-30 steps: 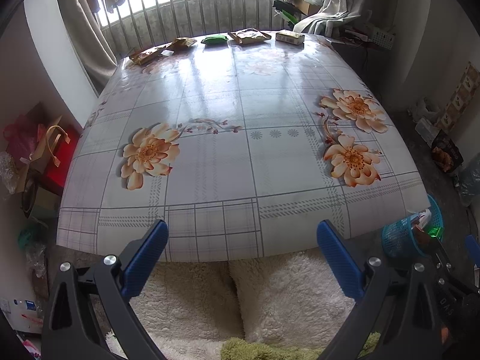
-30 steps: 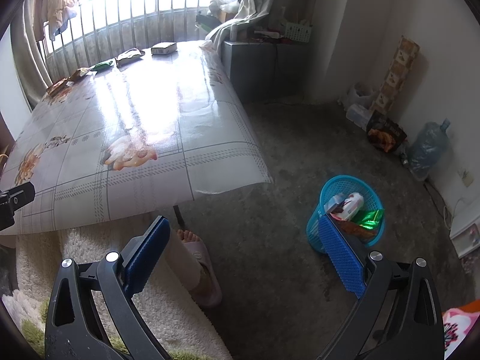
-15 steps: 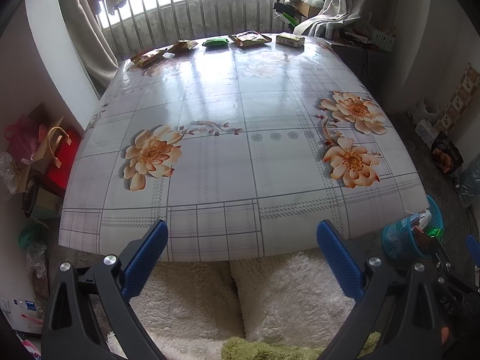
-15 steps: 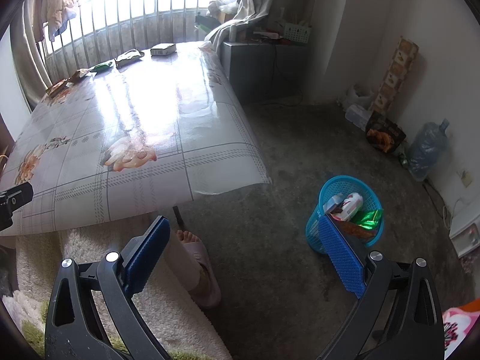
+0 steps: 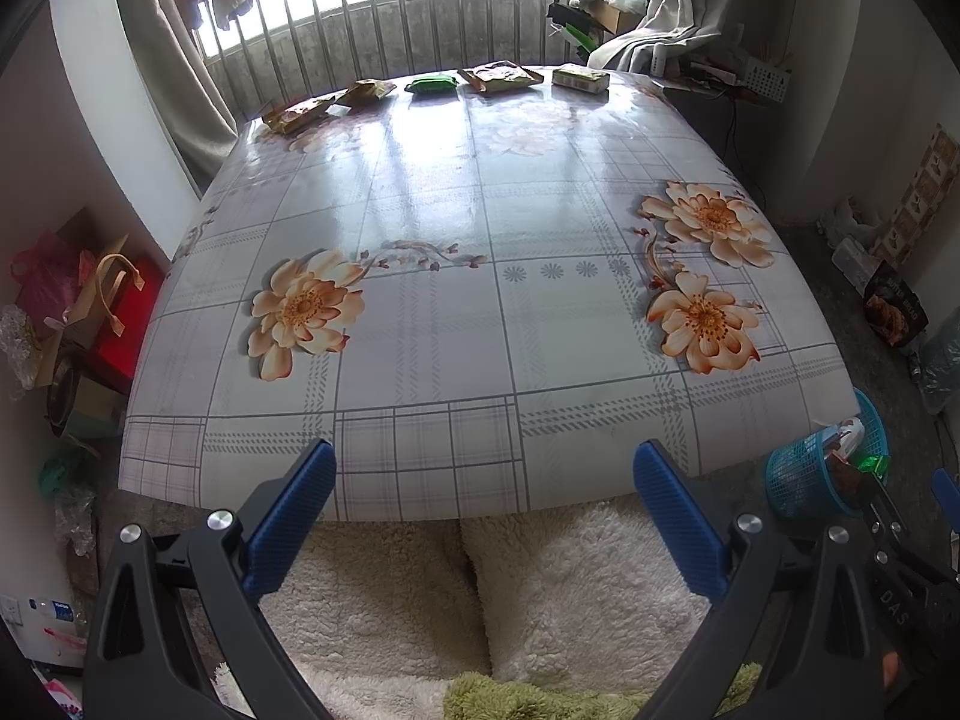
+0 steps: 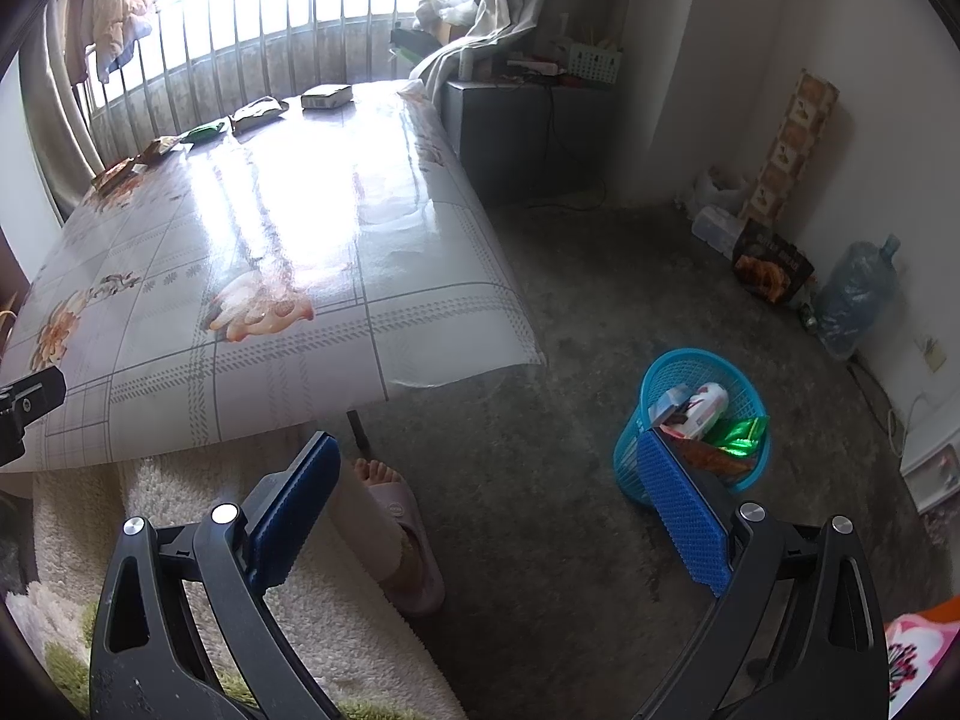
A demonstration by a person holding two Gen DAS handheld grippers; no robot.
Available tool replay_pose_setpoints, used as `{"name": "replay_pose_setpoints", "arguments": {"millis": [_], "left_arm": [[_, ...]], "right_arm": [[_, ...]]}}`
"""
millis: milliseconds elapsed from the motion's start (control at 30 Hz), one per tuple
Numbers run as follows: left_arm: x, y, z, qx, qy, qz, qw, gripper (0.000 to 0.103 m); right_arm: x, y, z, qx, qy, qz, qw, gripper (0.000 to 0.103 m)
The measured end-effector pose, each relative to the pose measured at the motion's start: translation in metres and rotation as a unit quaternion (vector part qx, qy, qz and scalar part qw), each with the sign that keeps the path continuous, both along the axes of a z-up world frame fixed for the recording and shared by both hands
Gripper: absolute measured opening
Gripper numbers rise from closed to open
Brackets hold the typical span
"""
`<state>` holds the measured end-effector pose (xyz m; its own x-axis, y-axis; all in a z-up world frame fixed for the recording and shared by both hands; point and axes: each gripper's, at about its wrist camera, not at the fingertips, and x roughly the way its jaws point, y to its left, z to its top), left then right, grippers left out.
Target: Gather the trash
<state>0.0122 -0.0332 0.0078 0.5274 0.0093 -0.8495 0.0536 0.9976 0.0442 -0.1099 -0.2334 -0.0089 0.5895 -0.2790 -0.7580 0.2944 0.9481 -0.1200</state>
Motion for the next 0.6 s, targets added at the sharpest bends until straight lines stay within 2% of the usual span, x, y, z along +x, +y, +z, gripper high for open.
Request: {"name": "replay_pose_setpoints", "arguments": {"millis": [600], "left_arm": [[-0.0011, 0.0004, -0.0005, 0.001, 0.000, 0.001, 1.0000, 0.097]], "right_arm": [[-0.0010, 0.0010, -0.0012, 0.000, 0.000, 0.001, 1.000, 0.095]]}}
